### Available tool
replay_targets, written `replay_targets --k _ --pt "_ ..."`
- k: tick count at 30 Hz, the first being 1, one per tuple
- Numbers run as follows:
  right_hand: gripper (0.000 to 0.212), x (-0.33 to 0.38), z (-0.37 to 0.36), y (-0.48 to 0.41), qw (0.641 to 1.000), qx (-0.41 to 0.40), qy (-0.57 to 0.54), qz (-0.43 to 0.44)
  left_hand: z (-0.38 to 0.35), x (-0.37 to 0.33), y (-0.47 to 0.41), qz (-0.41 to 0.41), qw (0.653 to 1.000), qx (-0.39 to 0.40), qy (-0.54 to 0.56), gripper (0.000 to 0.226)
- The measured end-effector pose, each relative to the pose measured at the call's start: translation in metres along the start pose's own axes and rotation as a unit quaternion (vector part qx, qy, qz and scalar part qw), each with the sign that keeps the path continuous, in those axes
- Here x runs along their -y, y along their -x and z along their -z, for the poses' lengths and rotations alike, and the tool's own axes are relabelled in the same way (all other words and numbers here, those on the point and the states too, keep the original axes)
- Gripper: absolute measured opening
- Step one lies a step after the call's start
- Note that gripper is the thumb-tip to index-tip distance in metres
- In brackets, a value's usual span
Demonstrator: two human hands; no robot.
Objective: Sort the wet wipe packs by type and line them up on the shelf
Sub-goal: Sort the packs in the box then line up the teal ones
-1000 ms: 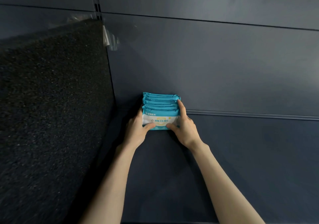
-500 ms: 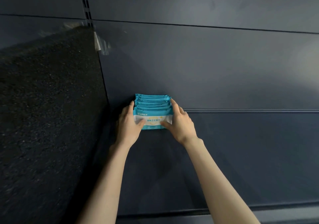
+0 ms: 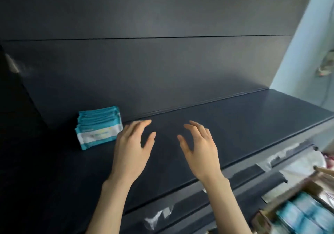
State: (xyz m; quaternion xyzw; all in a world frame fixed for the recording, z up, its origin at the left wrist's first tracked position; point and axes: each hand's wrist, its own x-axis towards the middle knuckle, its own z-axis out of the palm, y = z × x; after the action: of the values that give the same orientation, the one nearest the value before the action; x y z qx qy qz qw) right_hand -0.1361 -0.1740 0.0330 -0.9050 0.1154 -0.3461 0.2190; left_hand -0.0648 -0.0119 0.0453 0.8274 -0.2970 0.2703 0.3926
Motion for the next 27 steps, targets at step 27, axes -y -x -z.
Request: replay_targets --k 27 --pt "0.026 -0.304 0.243 0.348 0.921 0.008 0.151 -0.360 -0.272 -0.302 0.257 -0.080 0.852 0.500 0.131 0.038"
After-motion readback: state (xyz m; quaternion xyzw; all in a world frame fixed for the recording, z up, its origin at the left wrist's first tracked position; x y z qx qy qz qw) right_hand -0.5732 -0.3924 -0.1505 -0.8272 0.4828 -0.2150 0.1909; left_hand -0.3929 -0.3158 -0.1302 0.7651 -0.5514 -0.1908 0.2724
